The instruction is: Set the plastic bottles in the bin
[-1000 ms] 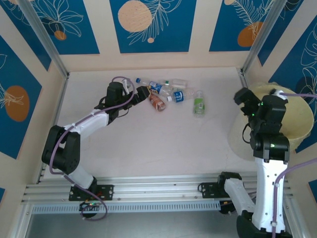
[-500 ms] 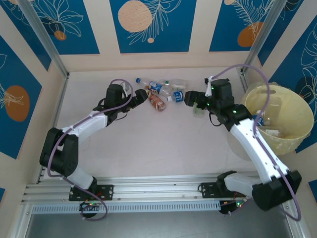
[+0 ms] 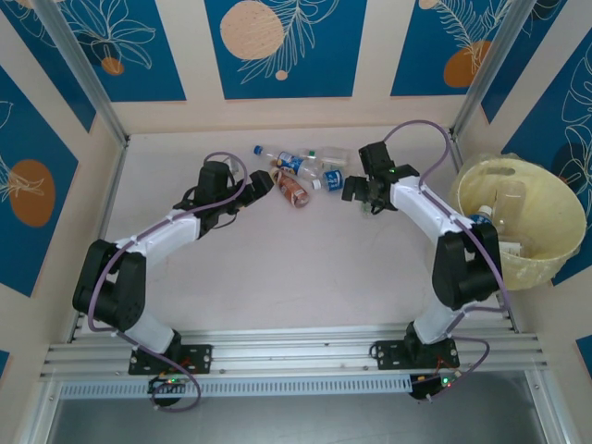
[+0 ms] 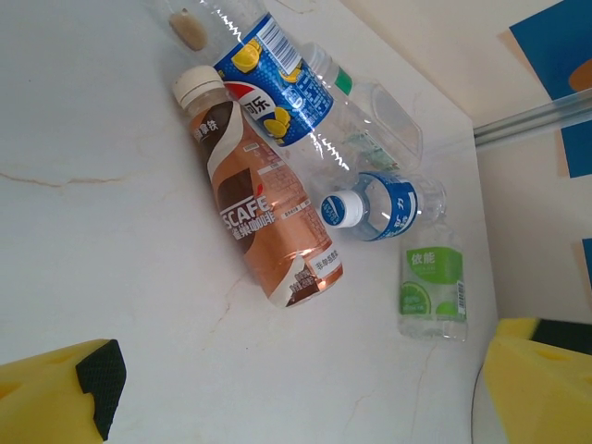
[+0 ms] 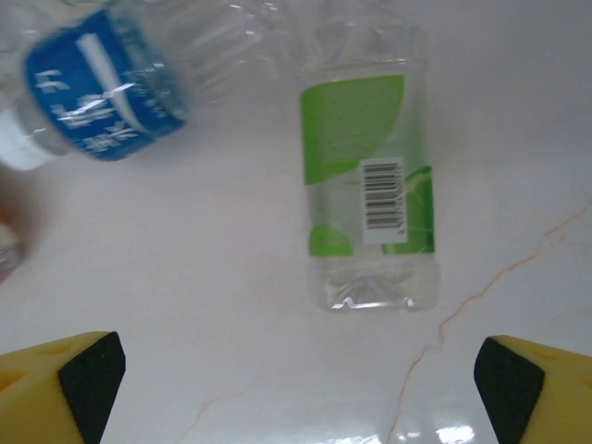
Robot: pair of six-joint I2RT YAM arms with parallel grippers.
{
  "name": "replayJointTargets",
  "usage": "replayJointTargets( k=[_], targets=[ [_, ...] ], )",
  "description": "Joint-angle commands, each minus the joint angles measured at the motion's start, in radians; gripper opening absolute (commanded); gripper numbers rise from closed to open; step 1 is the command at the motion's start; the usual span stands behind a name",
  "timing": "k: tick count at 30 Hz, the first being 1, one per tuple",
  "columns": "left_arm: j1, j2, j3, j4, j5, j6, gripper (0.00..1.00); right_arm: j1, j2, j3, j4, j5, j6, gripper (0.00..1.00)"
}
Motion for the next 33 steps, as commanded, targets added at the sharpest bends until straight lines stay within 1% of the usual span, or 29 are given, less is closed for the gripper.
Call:
replayJointTargets(
  k=[1, 2, 5, 7, 11, 15, 20, 21, 23, 26, 29, 33],
  targets=[
    [0.010, -0.035, -0.019, -0.016, -0.026, 0.024, 1.00, -0.022, 0.057, 0.066, -0.060, 0.070, 0.039, 0.99],
    [0.010, -0.037, -0.021, -0.016, -0.026, 0.026, 1.00, -0.032, 0.083, 0.081, -0.063, 0.066, 0.035, 0.99],
    [0.010, -0.036, 0.002, -0.060, -0.007, 0.046, 1.00, -0.060, 0.167, 0.153, -0.066, -0.031, -0.048, 0.96],
    [0.011, -0.031, 0.028, -0.116, -0.015, 0.063, 1.00, -0.067, 0.235, 0.223, -0.102, -0.016, -0.081, 0.95],
    [0.010, -0.034, 0.039, -0.139, -0.009, 0.081, 1.00, -0.089, 0.340, 0.310, -0.134, -0.001, -0.129, 0.94],
    [0.011, -0.053, 0.013, -0.120, -0.018, 0.099, 1.00, -0.106, 0.390, 0.339, -0.125, -0.049, -0.154, 0.84],
    [0.015, -0.067, -0.011, -0.108, -0.036, 0.101, 1.00, -0.106, 0.410, 0.330, -0.104, -0.053, -0.168, 0.68],
    [0.017, -0.067, -0.013, -0.105, -0.034, 0.100, 1.00, -0.103, 0.403, 0.319, -0.096, -0.053, -0.171, 0.64],
    [0.018, -0.065, -0.013, -0.103, -0.027, 0.099, 1.00, -0.094, 0.371, 0.298, -0.093, -0.026, -0.173, 0.60],
    [0.019, -0.059, -0.015, -0.097, -0.024, 0.093, 1.00, -0.078, 0.269, 0.253, -0.098, 0.008, -0.186, 0.54],
    [0.022, -0.051, -0.019, -0.084, -0.020, 0.082, 1.00, -0.054, 0.116, 0.199, -0.099, 0.000, -0.212, 0.51],
    [0.025, -0.035, -0.028, -0.056, -0.003, 0.062, 1.00, -0.008, -0.109, 0.177, -0.165, 0.002, -0.254, 0.50]
  ],
)
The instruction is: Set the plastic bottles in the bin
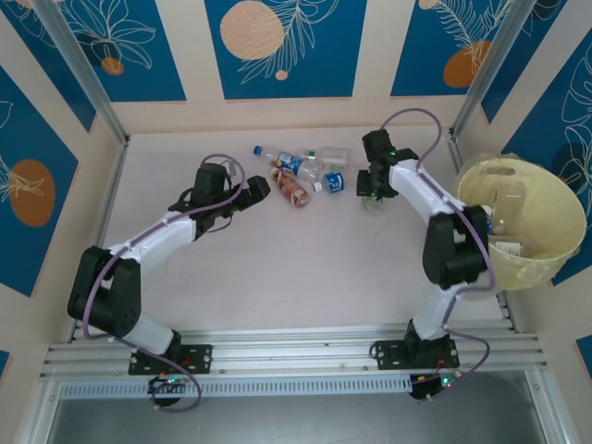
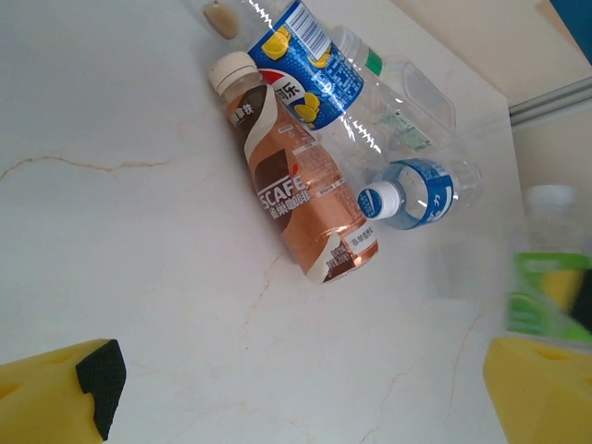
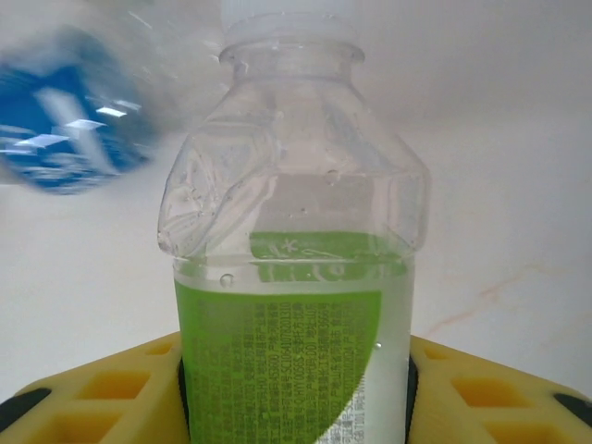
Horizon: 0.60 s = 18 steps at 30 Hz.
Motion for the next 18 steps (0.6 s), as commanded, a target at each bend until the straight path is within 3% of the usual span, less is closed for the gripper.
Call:
replayJointTargets(
  k=[1, 7, 11, 14, 18],
  targets=[
    [0.015, 0.017, -0.015, 0.042, 0.018, -0.019, 1.00, 0.032, -0.218, 0.005, -0.065, 0.004, -0.061, 0.51],
    [0.020, 0.050, -0.021, 0.069, 0.044, -0.040, 1.00, 0.001, -0.503, 0.016, -0.161, -0.017, -0.222, 0.49],
    [0.025, 0.074, -0.023, 0.094, 0.067, -0.055, 1.00, -0.038, -0.560, 0.100, -0.215, -0.009, -0.425, 0.46],
    [0.030, 0.089, -0.029, 0.121, 0.076, -0.063, 1.00, -0.129, -0.553, 0.221, -0.299, 0.023, -0.533, 0.44],
    [0.044, 0.106, -0.036, 0.143, 0.075, -0.062, 1.00, -0.278, -0.573, 0.351, -0.411, -0.047, -0.614, 0.43]
  ],
)
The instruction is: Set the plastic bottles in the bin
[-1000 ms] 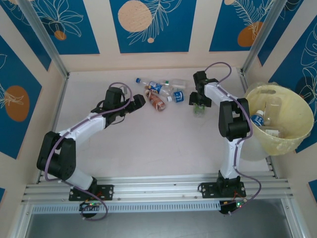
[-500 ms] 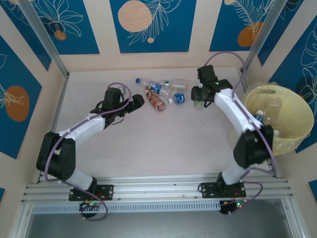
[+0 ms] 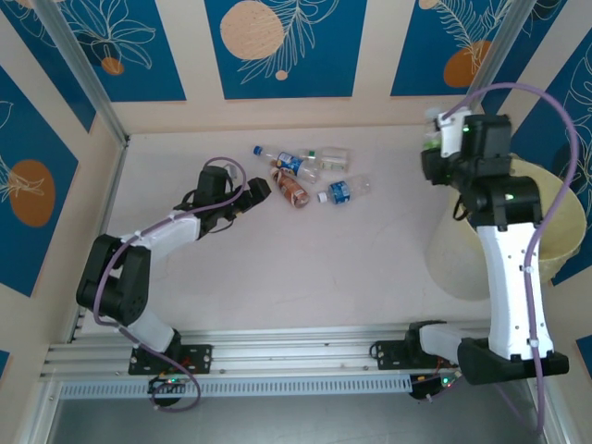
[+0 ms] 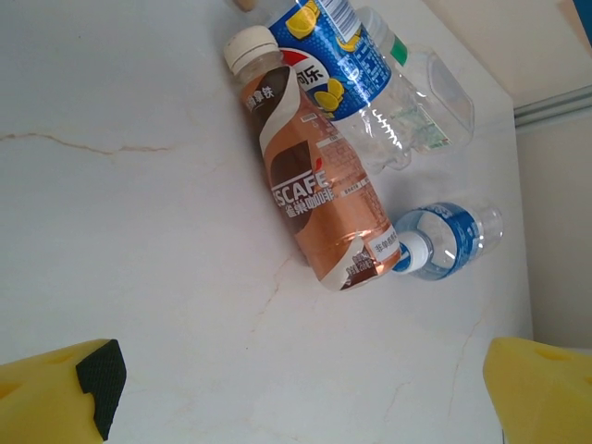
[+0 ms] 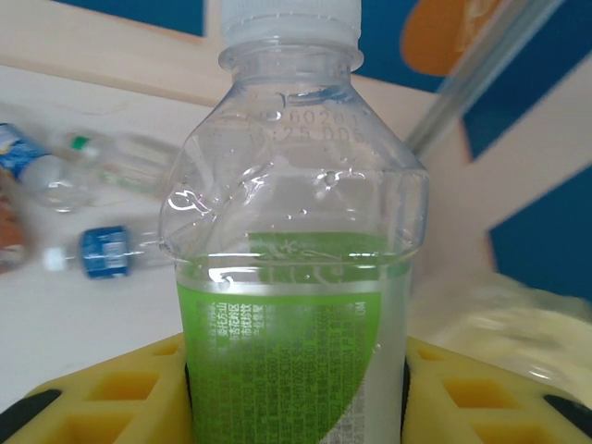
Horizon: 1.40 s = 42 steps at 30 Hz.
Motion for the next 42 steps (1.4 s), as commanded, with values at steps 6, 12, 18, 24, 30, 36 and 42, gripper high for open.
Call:
replayJointTargets(
  k=[6, 12, 18, 24, 30, 36, 42],
  targets=[
    [0.050, 0.069, -0.010, 0.092, 0.092, -0.005, 1.00, -0.236, -0.144, -0.110, -0.067, -0.121, -0.439, 0.43],
    [0.000, 0.097, 0.056, 0.055, 0.177, 0.108, 1.00, -0.343, -0.114, -0.137, -0.088, -0.043, -0.583, 0.46],
    [-0.002, 0.092, 0.057, -0.003, 0.143, 0.169, 1.00, -0.382, -0.120, -0.170, -0.227, -0.100, -0.618, 0.50],
    [-0.002, 0.090, 0.054, -0.003, 0.141, 0.168, 1.00, -0.425, -0.177, -0.275, -0.223, -0.099, -0.697, 0.58],
    [-0.003, 0.080, 0.050, -0.001, 0.128, 0.166, 1.00, -0.421, -0.170, -0.212, -0.208, -0.105, -0.653, 0.77],
    [-0.002, 0.085, 0.055, -0.001, 0.128, 0.161, 1.00, -0.409, -0.195, -0.167, -0.146, -0.151, -0.609, 0.88],
    [-0.003, 0.099, 0.064, -0.002, 0.134, 0.158, 1.00, -0.409, -0.226, -0.127, -0.048, -0.223, -0.492, 1.00]
  ],
)
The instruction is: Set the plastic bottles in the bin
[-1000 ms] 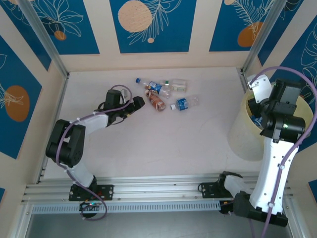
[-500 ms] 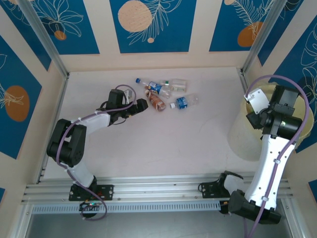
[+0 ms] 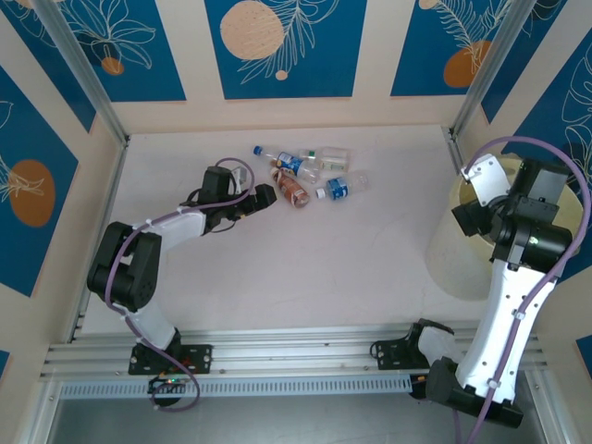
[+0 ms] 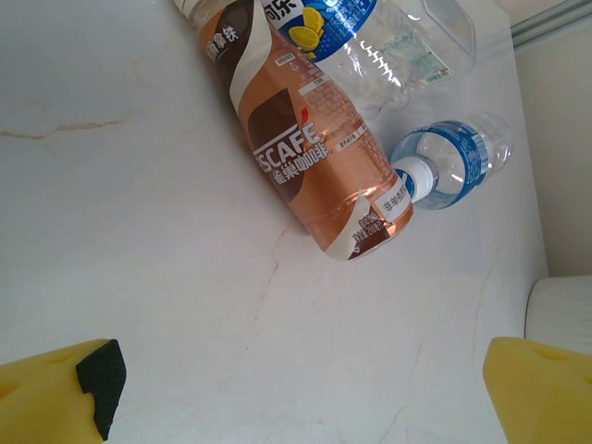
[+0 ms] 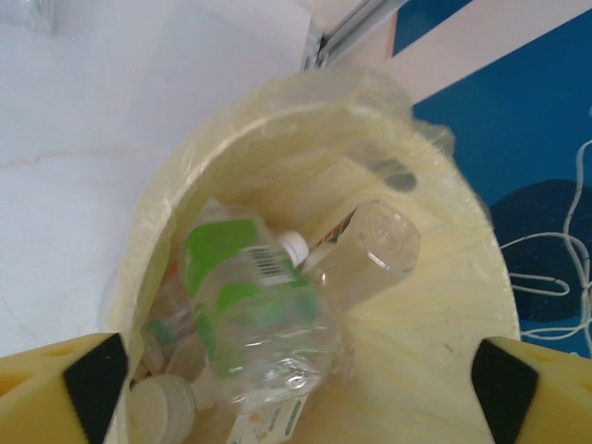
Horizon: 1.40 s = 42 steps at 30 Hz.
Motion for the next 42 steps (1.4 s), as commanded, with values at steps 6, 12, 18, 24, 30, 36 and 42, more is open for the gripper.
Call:
replayJointTargets(
  k=[6, 12, 18, 24, 30, 36, 42],
  targets=[
    [-0.002, 0.009, 0.039, -0.024, 0.006, 0.008, 1.00, 0.005, -0.049, 0.015, 0.199, -0.068, 0.299, 0.99],
    [-0.003, 0.018, 0.059, -0.044, 0.013, 0.005, 1.00, 0.004, -0.011, 0.061, 0.159, -0.236, 0.679, 0.99],
    [-0.003, 0.031, 0.087, -0.078, 0.010, -0.003, 1.00, 0.055, -0.064, -0.082, 0.360, -0.540, 0.917, 0.99],
    [-0.016, 0.047, 0.129, -0.153, -0.057, -0.044, 1.00, 0.317, -0.029, -0.117, 0.402, -0.349, 0.952, 1.00],
    [-0.056, 0.083, 0.239, -0.292, -0.204, -0.066, 1.00, 0.603, 0.002, -0.264, 0.529, -0.051, 1.034, 1.00],
    [-0.105, 0.140, 0.345, -0.397, -0.294, -0.159, 1.00, 0.787, 0.098, -0.376, 0.714, 0.117, 1.073, 1.00],
    [-0.159, 0.205, 0.444, -0.500, -0.449, -0.260, 1.00, 0.881, 0.257, -0.380, 0.760, 0.294, 1.129, 1.00]
  ],
)
